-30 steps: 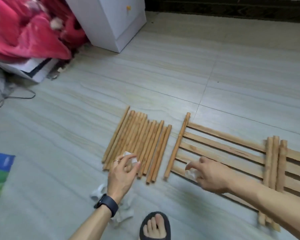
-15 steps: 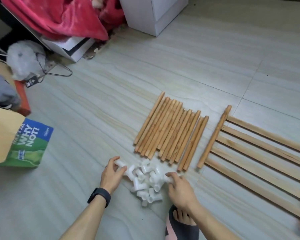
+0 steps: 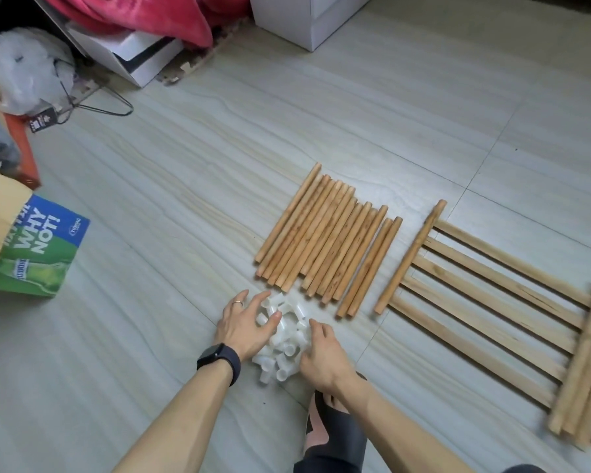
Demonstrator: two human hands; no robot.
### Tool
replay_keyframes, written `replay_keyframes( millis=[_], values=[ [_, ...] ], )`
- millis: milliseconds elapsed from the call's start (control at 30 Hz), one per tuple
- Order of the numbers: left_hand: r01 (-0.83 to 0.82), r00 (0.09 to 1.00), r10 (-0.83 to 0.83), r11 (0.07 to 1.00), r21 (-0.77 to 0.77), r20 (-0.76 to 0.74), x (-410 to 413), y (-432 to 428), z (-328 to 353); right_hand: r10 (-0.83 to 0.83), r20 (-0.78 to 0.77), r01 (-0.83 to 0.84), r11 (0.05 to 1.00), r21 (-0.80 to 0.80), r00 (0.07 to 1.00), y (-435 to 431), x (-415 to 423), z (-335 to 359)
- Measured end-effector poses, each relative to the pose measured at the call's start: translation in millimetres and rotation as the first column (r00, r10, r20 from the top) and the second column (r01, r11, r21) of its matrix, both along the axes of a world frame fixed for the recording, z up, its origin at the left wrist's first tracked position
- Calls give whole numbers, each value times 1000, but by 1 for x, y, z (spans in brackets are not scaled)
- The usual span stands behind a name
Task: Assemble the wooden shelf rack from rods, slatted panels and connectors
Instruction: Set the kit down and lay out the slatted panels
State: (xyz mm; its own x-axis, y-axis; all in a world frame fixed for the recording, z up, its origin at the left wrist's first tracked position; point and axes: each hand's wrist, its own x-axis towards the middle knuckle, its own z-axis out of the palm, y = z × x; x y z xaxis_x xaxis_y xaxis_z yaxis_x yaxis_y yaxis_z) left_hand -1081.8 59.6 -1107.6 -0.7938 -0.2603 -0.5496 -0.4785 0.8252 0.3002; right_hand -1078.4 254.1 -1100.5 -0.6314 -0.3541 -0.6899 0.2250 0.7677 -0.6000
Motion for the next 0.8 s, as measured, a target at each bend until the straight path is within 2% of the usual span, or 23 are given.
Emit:
replay_keyframes(
  millis=[167,300,467,600,700,800],
  values=[
    [102,991,-96,993,-67,88,3,-3,10,187,98,-188,982,3,978,-10,-8,9],
    [145,985,-135,985,-95,107,-5,-1,22,294,89,-298,954,27,952,-10,-18,21],
    [224,966,-232,972,-76,-112,-42,29,38,432,-83,-410,891,194,898,26,-55,46],
    [393,891,-388,919,-29,-237,-84,95,34,576,-156,-463,765,447,802,115,-88,67],
    [550,808,-539,835,-27,-239,-102,154,21,551,-134,-396,728,559,824,198,-88,70],
    [645,746,-636,764,-24,-197,-107,203,3,306,-161,-158,792,589,938,276,-73,52]
  ],
)
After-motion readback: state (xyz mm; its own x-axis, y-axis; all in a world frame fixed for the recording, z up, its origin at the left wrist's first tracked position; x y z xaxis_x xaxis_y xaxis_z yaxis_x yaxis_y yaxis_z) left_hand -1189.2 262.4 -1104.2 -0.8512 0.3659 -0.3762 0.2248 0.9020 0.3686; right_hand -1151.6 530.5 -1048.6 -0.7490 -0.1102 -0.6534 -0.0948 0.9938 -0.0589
